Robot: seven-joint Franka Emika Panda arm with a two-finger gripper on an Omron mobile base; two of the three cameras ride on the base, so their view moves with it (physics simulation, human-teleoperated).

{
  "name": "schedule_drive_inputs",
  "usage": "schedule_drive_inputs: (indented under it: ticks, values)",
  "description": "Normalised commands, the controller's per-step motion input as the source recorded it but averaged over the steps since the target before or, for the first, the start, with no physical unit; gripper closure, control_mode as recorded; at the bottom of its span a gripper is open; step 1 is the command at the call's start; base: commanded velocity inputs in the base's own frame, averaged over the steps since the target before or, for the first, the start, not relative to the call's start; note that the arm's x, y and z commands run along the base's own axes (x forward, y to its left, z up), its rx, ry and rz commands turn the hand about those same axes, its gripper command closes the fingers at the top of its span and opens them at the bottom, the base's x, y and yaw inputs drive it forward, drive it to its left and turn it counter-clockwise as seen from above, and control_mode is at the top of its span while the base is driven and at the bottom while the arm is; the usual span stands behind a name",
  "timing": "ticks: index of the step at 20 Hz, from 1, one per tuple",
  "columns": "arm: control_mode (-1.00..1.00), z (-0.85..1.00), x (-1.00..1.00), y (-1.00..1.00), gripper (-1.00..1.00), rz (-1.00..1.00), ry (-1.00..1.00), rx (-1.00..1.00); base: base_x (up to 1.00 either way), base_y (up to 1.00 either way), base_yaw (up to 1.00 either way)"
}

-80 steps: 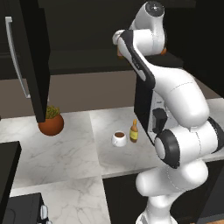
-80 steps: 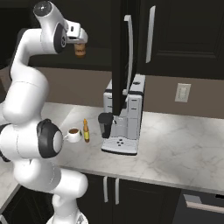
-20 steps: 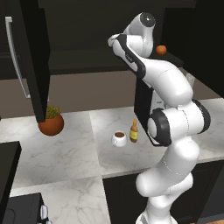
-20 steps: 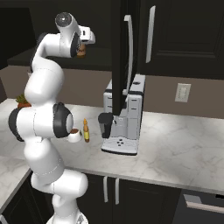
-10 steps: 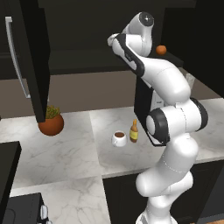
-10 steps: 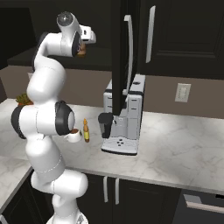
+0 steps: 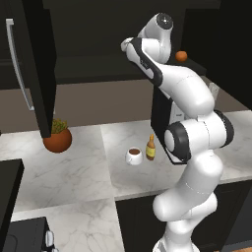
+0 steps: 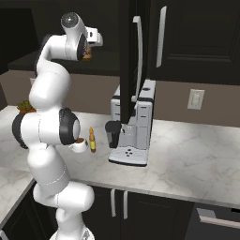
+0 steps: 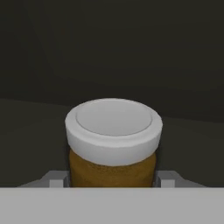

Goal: Pick the cinnamon and honey bottle from the cabinet and place them next to the mug.

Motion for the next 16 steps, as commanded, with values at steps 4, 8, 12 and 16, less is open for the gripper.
schedule_drive_inputs:
  ticks: [4, 8, 12, 16]
  values:
    - [-1.00, 0.00, 0.00, 0.00, 1.00, 0.00, 0.00, 0.00, 0.00, 0.00, 0.00]
    - [-1.00, 0.00, -0.15, 0.00, 1.00, 0.00, 0.00, 0.00, 0.00, 0.00, 0.00]
    - [-1.00, -0.01, -0.58, 0.00, 1.00, 0.00, 0.00, 0.00, 0.00, 0.00, 0.00]
    - [-1.00, -0.03, -0.94, -0.04, 1.00, 0.00, 0.00, 0.00, 0.00, 0.00, 0.00]
